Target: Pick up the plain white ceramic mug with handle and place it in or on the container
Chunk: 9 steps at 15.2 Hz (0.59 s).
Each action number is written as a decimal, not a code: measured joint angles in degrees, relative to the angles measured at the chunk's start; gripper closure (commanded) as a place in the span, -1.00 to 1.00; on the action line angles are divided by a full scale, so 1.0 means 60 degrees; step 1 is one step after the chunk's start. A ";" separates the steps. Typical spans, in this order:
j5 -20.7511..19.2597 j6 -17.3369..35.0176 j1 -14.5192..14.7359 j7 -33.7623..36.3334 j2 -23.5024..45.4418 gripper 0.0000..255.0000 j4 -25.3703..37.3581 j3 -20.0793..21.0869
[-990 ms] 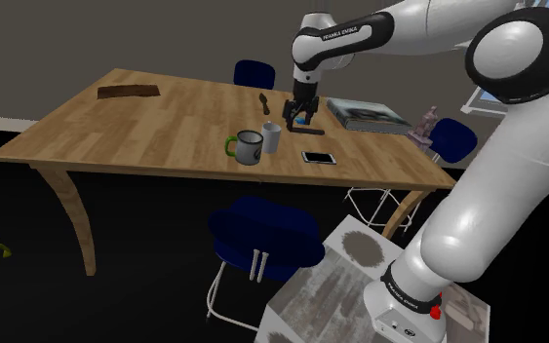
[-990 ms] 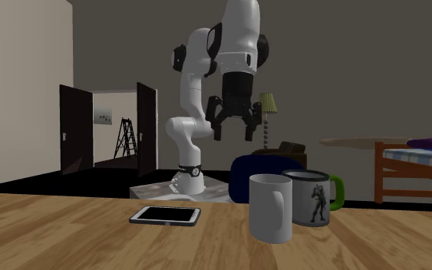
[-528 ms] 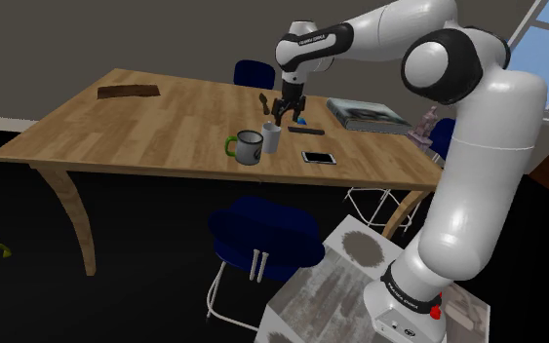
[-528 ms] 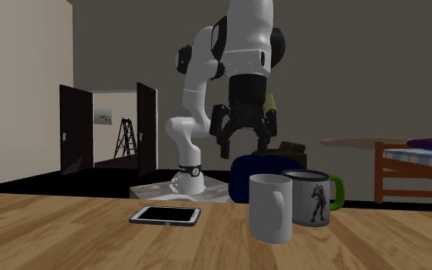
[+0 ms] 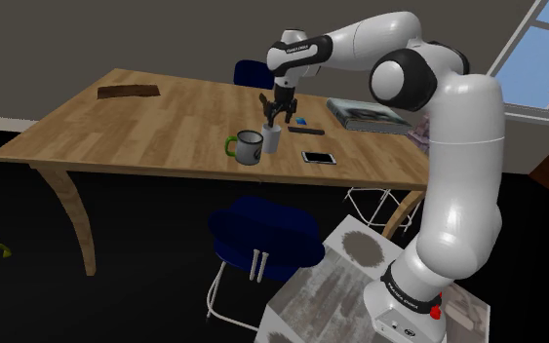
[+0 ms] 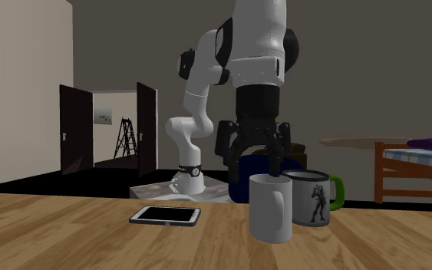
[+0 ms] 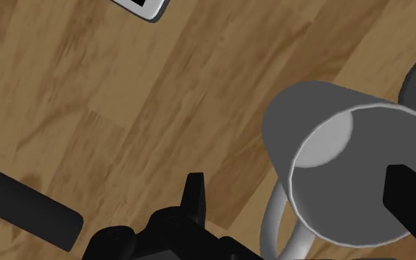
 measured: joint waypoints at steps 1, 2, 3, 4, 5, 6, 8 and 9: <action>0.0008 0.0109 -0.0004 -0.0013 0.0025 -1.00 -0.0085 0.0003; 0.0012 0.0229 0.0005 -0.0013 0.0026 -1.00 -0.0203 0.0006; 0.0028 0.0366 0.0005 -0.0016 0.0101 -1.00 -0.0265 0.0017; 0.0031 0.0450 0.0013 -0.0014 0.0107 -1.00 -0.0347 0.0020; 0.0036 0.0481 0.0010 -0.0018 0.0125 -1.00 -0.0360 0.0023; 0.0039 0.0499 0.0007 -0.0021 0.0137 -1.00 -0.0364 0.0023; 0.0040 0.0516 0.0007 -0.0022 0.0139 -1.00 -0.0377 0.0024; 0.0040 0.0518 0.0007 -0.0022 0.0140 -1.00 -0.0378 0.0024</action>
